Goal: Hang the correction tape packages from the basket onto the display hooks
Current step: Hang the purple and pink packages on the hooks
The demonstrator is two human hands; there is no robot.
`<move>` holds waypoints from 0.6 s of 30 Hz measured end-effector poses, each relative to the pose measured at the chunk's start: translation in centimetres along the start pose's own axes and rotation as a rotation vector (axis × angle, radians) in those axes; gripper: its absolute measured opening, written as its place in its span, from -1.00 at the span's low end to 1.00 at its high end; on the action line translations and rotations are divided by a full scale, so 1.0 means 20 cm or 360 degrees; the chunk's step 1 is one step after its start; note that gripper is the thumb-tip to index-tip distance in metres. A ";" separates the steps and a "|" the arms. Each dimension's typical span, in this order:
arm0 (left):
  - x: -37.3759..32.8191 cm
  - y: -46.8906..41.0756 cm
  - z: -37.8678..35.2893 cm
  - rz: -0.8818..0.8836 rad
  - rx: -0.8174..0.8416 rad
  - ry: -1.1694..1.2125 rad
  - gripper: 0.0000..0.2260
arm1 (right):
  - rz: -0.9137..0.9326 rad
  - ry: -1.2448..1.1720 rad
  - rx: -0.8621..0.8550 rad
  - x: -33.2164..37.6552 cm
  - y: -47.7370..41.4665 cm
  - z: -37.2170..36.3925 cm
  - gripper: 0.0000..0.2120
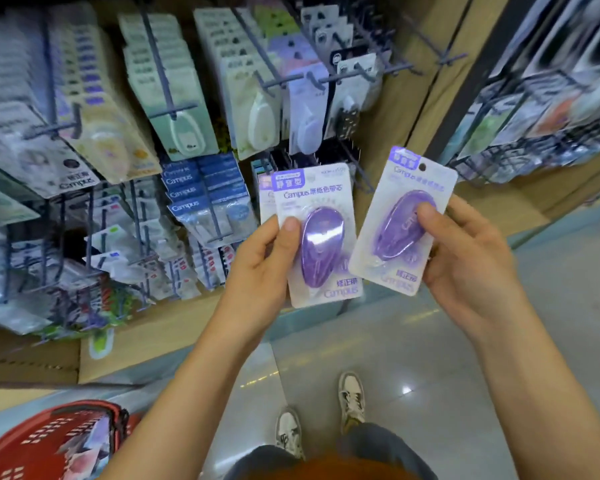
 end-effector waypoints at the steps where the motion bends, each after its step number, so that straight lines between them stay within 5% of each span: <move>1: -0.06 -0.01 -0.02 -0.0075 0.0021 -0.0034 -0.75 | 0.0089 0.0014 0.0067 0.06 -0.02 -0.02 -0.76; 4: -0.26 -0.06 -0.06 -0.0341 0.0047 -0.0135 -0.77 | 0.0442 0.0088 0.0180 0.29 -0.07 -0.05 -0.59; 8: -0.55 -0.10 -0.12 -0.0697 -0.0012 -0.0209 -0.68 | 0.0918 0.0477 0.0305 0.57 -0.12 -0.08 -0.71; 14: -0.97 -0.19 -0.25 -0.1039 -0.0103 -0.0088 -0.87 | 0.0911 0.0271 0.0574 0.87 -0.20 -0.20 -0.82; 18: -1.18 -0.25 -0.34 -0.1216 -0.0161 -0.0197 -0.89 | 0.1023 0.0263 0.0817 1.02 -0.15 -0.36 -0.63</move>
Point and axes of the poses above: each hand's wrist, its own y-axis away from the middle knuckle, its own z-axis out of the back of the hand, x = y × z, the point moved 6 cm from there along -y, towards the middle knuckle, and after that the axes turned 7 degrees about -y, right-handed, at the moved point
